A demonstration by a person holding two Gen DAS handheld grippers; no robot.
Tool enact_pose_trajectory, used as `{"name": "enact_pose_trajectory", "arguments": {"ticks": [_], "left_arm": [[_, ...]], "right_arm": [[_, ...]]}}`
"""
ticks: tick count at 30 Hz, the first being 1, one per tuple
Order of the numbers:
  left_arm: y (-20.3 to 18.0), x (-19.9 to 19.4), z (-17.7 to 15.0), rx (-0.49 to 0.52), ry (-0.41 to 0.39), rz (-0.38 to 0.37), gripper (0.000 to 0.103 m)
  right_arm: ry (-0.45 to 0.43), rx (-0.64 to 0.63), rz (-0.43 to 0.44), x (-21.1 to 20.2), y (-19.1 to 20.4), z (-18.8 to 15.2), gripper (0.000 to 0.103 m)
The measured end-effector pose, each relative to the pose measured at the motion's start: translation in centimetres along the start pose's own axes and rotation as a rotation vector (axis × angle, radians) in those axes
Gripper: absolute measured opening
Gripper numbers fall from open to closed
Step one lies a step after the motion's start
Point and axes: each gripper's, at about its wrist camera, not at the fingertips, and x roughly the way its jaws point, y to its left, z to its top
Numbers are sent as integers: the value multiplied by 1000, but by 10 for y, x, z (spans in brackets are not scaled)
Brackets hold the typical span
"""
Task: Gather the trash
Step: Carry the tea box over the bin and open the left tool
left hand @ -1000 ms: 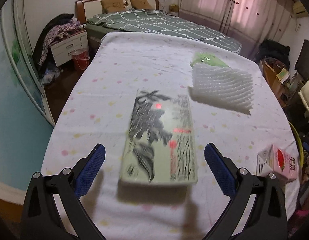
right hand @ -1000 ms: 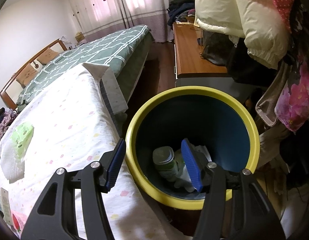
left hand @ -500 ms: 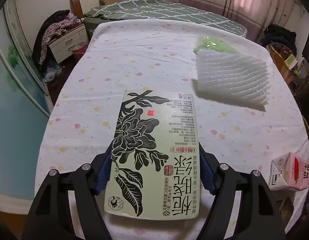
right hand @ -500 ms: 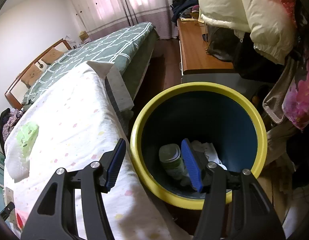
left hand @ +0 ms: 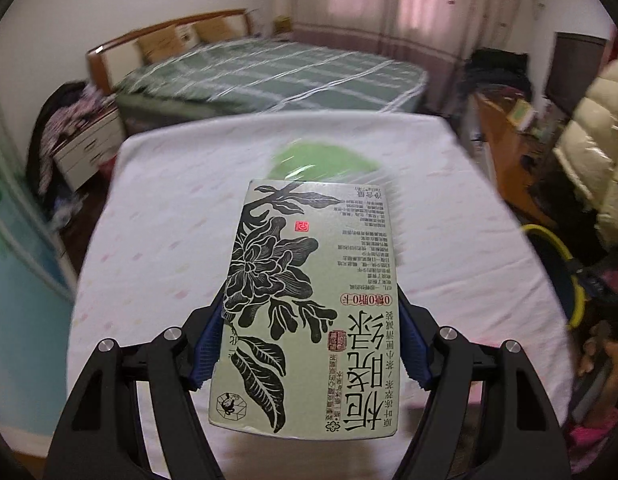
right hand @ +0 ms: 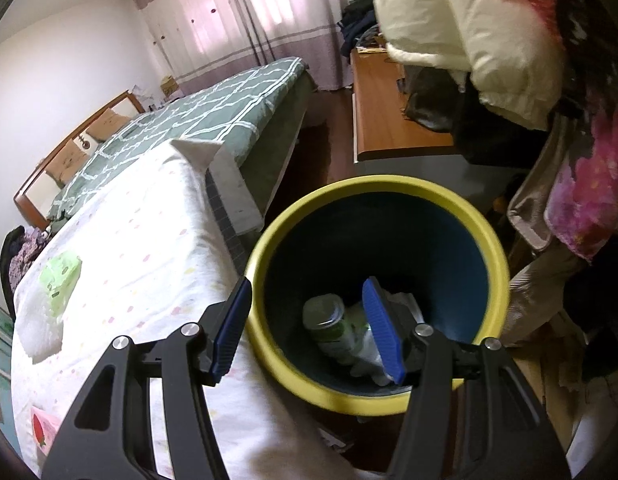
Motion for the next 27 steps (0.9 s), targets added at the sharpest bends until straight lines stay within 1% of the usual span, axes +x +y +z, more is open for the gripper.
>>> {"name": "enact_pose_trajectory", "arguments": {"ticks": [3, 4, 6, 10, 14, 20, 23, 27], "left_arm": [[-37, -4, 15, 38, -22, -69, 72], [-56, -5, 20, 57, -29, -103, 72], [-83, -3, 27, 81, -30, -143, 72], [-149, 5, 36, 161, -1, -245, 72], [-214, 11, 39, 224, 27, -323, 72], [-295, 29, 30, 254, 71, -395, 72], [-330, 41, 22, 280, 79, -387, 72], [-365, 60, 15, 311, 106, -372, 72]], "right_arm": [[-18, 14, -19, -8, -15, 3, 55], [-25, 19, -26, -10, -20, 3, 55], [-36, 29, -43, -14, -33, 5, 55], [-47, 56, -63, -21, -60, 6, 55], [-51, 86, -77, -27, -86, 2, 55], [-53, 120, -96, -34, -120, -2, 56], [-56, 127, -99, -37, -131, -3, 56], [-60, 135, -95, -42, -140, -6, 56]]}}
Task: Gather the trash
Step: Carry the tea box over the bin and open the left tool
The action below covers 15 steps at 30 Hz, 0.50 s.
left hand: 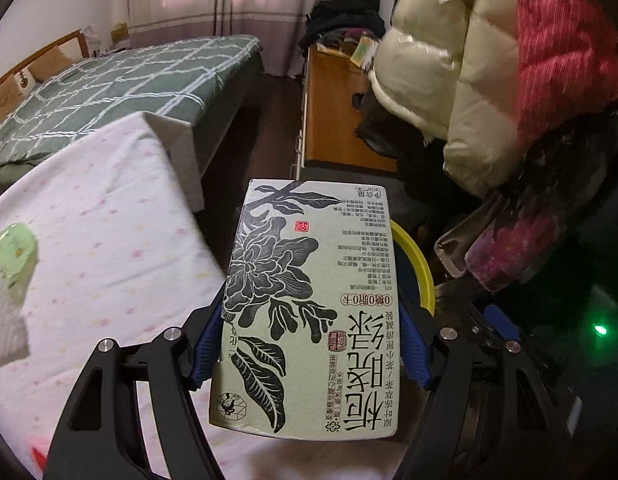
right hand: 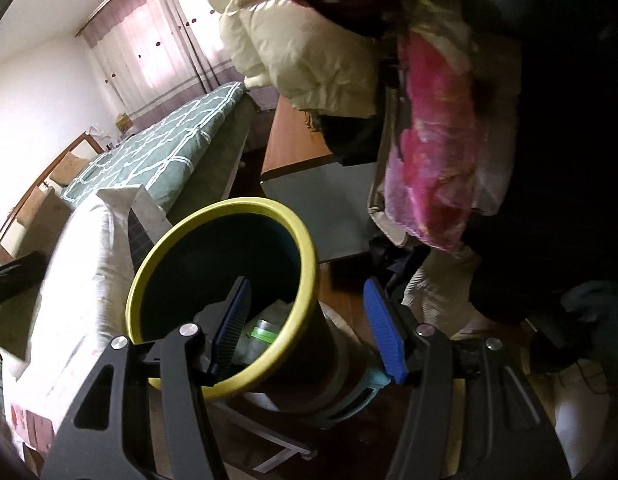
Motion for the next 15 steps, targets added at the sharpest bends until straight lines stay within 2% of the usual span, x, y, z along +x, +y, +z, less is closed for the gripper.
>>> {"name": "enact_pose_trajectory", "arguments": {"ticks": [5, 6, 7, 8, 12, 15], "left_arm": [[-16, 32, 2, 1, 26, 9, 74], [-16, 34, 3, 0, 18, 16, 77], [-17, 35, 4, -2, 2, 23, 86], [-17, 33, 6, -6, -14, 29, 91], [-11, 8, 7, -26, -62, 20, 91], [3, -26, 4, -48, -120, 20, 94]], "right_arm": [[2, 9, 3, 0, -10, -2, 57], [3, 9, 4, 0, -10, -2, 57], [4, 8, 6, -1, -11, -3, 57], [3, 6, 7, -1, -11, -3, 57], [0, -2, 17, -4, -5, -3, 58], [-1, -15, 28, -6, 1, -5, 60]]}}
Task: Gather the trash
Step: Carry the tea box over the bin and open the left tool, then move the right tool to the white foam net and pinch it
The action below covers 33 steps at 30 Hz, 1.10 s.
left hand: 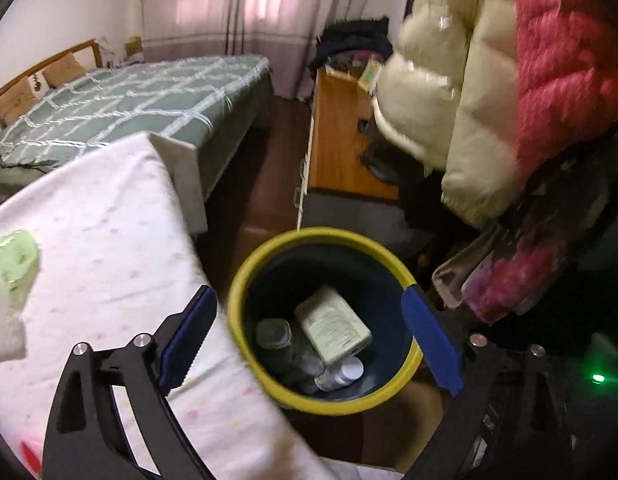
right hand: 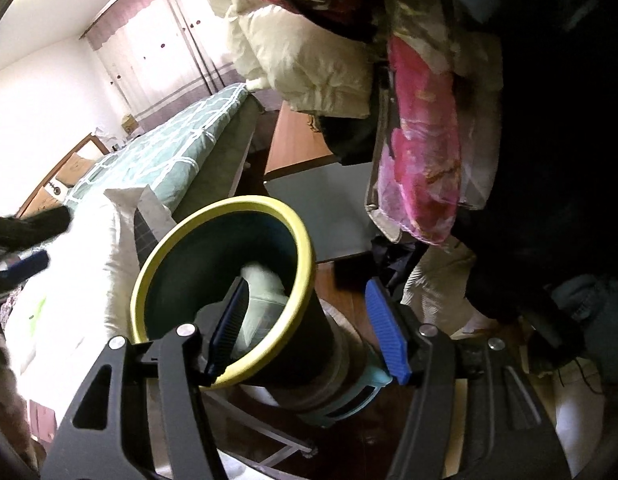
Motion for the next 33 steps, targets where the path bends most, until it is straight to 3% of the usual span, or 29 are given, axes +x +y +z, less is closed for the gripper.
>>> {"name": "enact_pose_trajectory", "arguments": {"ticks": [3, 9, 19, 27, 33], "left_arm": [[23, -36, -4, -40, -50, 4, 97], [89, -104, -28, -132, -130, 96, 98], [221, -205, -106, -316, -235, 421, 98], [311, -239, -161, -470, -233, 541, 98], [349, -235, -175, -535, -220, 561, 98]], "right_arm": [[8, -23, 17, 1, 11, -3, 60], [33, -99, 69, 0, 46, -15, 60], [87, -309, 233, -12, 154, -49, 60], [133, -500, 423, -22, 275, -58, 60], [182, -613, 469, -9, 354, -66, 60]]}}
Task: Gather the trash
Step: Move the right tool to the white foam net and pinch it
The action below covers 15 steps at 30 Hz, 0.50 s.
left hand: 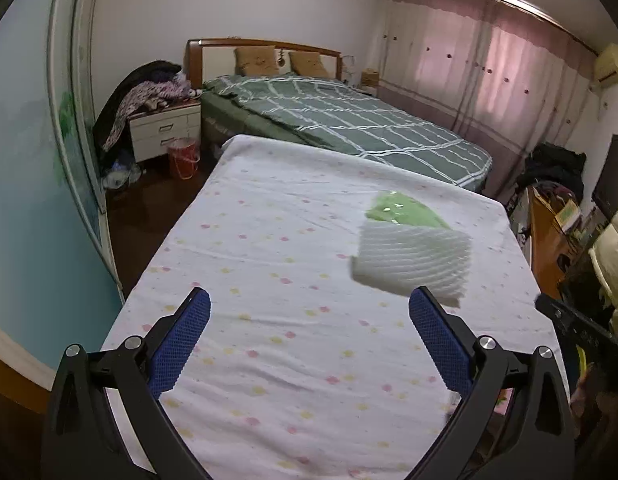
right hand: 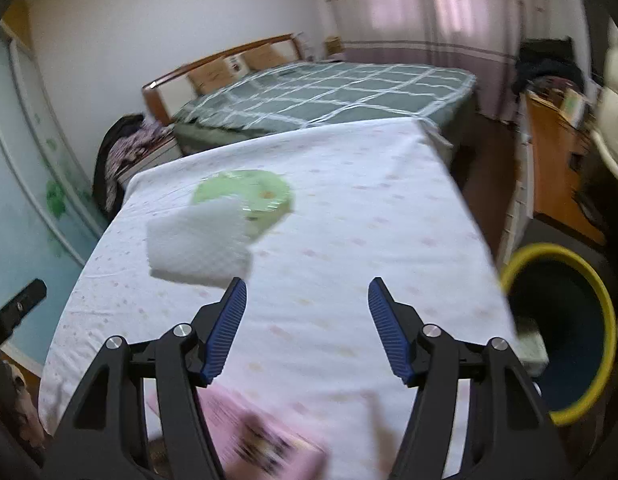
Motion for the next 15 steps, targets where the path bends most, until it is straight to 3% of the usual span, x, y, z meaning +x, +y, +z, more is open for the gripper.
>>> {"name": "enact_pose_trajectory", "arguments": {"ticks": [8, 15], "left_arm": [[17, 23, 0, -13, 17, 12, 98], [19, 40, 0, -22, 47, -6, 98]], "right_arm": [[145, -81, 5, 68, 40, 27, 60], [224, -87, 28, 105, 50, 39, 60]]}}
